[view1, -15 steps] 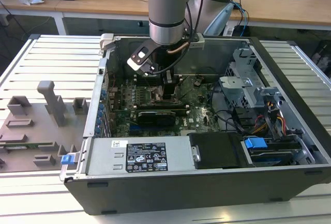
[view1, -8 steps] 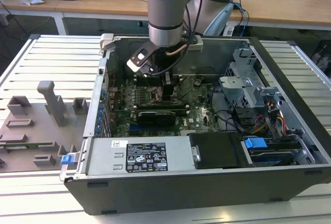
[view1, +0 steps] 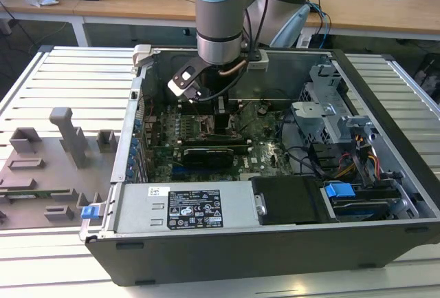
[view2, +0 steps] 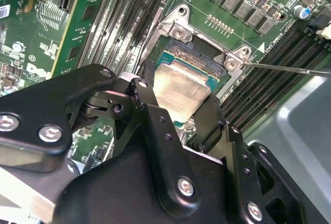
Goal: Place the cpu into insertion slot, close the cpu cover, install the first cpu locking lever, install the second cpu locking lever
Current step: 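Place the cpu into insertion slot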
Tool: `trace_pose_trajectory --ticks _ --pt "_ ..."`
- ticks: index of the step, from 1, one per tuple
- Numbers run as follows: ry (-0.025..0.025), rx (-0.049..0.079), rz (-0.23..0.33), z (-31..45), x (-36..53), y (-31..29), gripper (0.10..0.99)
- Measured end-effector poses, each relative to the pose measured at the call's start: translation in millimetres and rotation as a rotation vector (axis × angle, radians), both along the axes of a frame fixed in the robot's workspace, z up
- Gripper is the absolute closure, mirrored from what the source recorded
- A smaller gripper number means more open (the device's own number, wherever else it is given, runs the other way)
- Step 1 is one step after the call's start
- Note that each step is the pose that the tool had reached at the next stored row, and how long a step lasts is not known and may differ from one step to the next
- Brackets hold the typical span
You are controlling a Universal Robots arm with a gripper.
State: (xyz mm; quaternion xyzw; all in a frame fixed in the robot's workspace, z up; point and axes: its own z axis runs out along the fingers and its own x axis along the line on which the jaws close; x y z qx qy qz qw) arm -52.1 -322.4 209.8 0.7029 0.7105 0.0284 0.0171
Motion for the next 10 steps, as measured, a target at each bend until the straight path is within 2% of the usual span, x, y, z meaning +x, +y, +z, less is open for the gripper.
trace_pose_trajectory --ticks 10 --pt "0.0 0.0 -0.006 -7.0 -0.4 2.2 0.541"
